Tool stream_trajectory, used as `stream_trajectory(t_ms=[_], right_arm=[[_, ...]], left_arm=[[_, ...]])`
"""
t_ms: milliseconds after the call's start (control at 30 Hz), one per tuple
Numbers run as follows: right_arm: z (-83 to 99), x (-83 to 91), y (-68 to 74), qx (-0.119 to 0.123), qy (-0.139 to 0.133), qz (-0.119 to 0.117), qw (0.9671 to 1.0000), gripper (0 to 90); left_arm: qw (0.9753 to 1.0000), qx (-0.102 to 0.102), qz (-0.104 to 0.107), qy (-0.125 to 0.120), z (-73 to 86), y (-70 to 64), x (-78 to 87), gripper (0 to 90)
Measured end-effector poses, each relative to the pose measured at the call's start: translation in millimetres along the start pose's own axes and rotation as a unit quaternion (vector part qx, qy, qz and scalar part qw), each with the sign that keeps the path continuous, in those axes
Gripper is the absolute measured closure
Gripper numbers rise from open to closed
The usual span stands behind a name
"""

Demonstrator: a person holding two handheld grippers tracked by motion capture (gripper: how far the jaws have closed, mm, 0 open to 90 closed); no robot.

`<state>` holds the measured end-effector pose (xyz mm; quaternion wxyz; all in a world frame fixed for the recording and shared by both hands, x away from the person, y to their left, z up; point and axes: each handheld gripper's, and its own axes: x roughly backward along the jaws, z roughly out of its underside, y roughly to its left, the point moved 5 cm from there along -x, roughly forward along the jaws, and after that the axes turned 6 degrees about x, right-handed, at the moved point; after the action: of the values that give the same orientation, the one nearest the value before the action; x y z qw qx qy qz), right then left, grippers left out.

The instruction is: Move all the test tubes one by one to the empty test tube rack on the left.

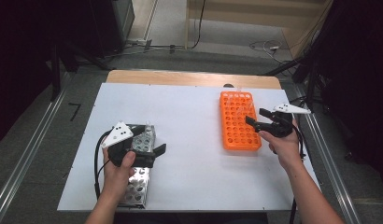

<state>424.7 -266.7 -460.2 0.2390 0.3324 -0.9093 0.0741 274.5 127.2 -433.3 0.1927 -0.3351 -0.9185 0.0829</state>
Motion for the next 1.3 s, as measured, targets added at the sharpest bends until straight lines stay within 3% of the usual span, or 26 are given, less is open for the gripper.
stream_trajectory(t_ms=[167,300,567,600,967,1033,1167,1300], right_arm=[[-0.4,-14.1,-8.4,-0.001,0.02,0.019,0.9996,34.0],[1.0,-26.6,-13.2,-0.008,0.041,0.017,0.999,37.8],[6.9,-44.8,-21.8,0.003,0.069,0.019,0.9974,50.8],[7.4,-46.8,-23.3,0.006,0.07,0.021,0.9973,55.0],[8.8,-52.2,-22.7,0.027,0.066,0.022,0.9972,66.2],[8.9,-53.2,-22.6,0.034,0.065,0.029,0.9969,72.3],[9.2,-53.7,-20.8,0.047,0.065,0.032,0.9963,73.9],[6.4,-49.5,-21.4,0.041,0.052,0.027,0.9974,74.1]], left_arm=[[1.0,-0.002,0.001,0.001,0.1,-0.5,-0.1,0.0],[1.0,0.0,0.0,0.001,0.1,0.3,0.4,0.0],[1.0,0.001,0.0,0.002,0.4,2.5,0.4,0.0],[1.0,0.0,0.0,0.003,0.4,2.2,0.3,0.0],[1.0,0.0,0.001,0.005,0.6,-0.3,-1.6,0.0],[1.0,-0.001,0.0,0.006,0.8,-0.8,-2.2,0.0],[1.0,-0.003,-0.001,0.009,1.4,-1.1,-3.0,0.0],[1.0,-0.002,0.0,0.008,1.2,-1.3,-3.4,0.0]])
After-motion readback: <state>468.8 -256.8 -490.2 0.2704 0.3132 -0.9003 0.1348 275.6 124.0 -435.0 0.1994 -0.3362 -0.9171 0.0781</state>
